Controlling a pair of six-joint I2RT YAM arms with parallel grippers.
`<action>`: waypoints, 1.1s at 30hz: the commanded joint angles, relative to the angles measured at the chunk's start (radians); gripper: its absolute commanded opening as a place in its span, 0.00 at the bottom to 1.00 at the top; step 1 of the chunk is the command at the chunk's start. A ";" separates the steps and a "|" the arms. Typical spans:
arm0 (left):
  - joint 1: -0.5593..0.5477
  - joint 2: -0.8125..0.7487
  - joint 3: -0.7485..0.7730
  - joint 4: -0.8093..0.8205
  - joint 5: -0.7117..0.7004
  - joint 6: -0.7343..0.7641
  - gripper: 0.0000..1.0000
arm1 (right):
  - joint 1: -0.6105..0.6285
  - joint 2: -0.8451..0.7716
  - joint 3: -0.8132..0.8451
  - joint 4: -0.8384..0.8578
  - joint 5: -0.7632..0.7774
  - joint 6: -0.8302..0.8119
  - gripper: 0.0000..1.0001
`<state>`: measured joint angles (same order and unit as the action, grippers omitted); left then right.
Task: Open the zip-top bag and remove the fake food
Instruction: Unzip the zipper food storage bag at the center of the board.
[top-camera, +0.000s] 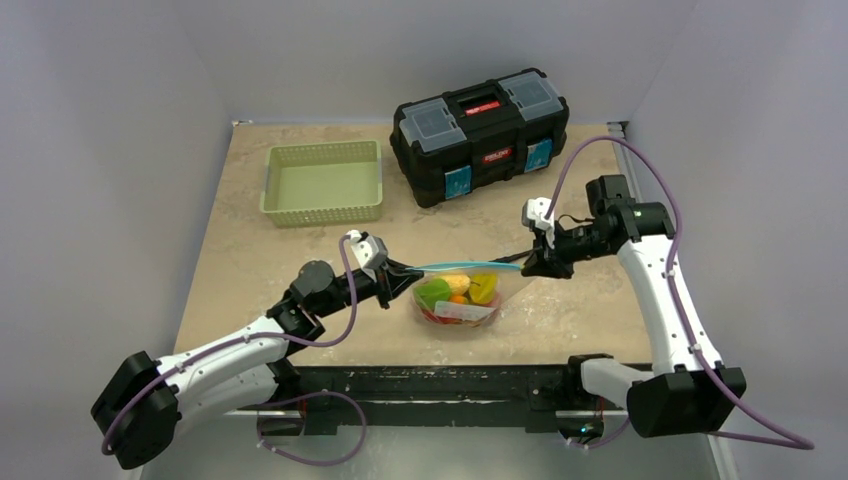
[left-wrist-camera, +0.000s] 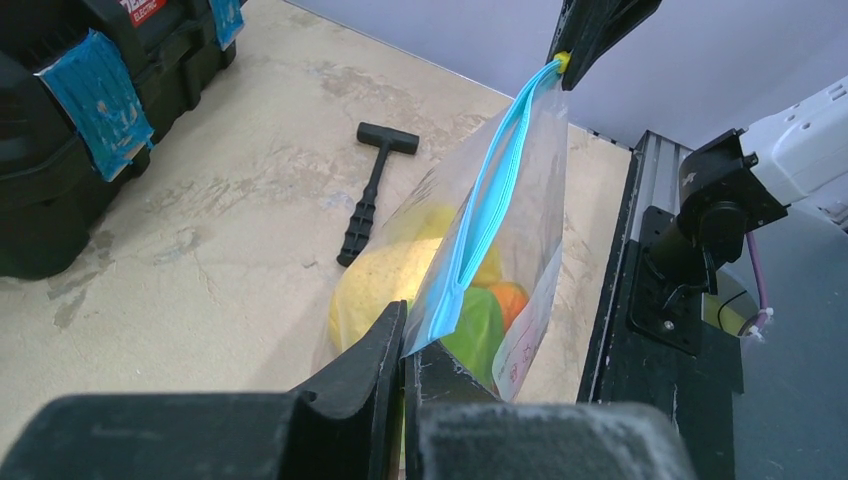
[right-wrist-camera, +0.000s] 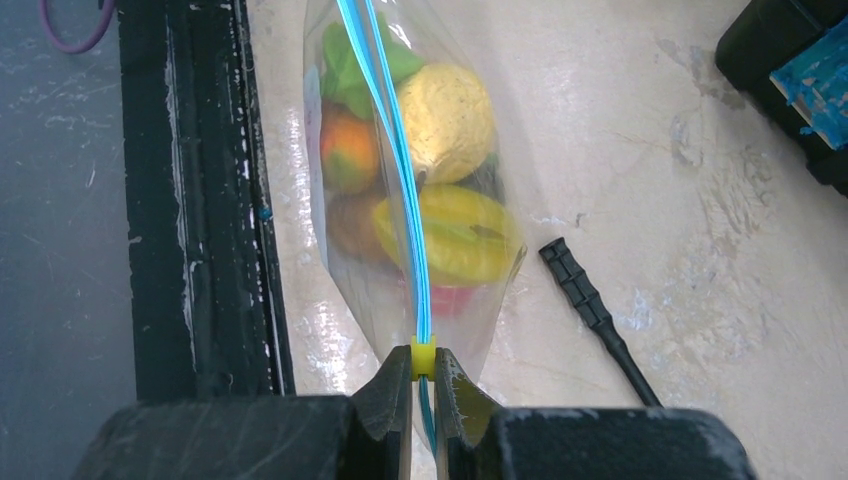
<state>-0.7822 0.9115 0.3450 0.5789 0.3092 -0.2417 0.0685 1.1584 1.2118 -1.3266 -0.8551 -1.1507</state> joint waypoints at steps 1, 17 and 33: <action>0.006 -0.026 -0.012 0.017 -0.040 0.034 0.00 | -0.032 -0.010 0.040 -0.032 0.071 -0.029 0.01; 0.007 -0.030 -0.011 0.013 -0.042 0.038 0.00 | -0.103 -0.040 0.035 -0.040 0.144 -0.038 0.02; 0.008 -0.005 0.021 0.009 0.015 0.030 0.00 | 0.007 -0.047 0.066 -0.056 -0.013 0.026 0.67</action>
<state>-0.7792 0.8993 0.3447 0.5583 0.3023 -0.2226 -0.0177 1.1187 1.2148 -1.3701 -0.7849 -1.1660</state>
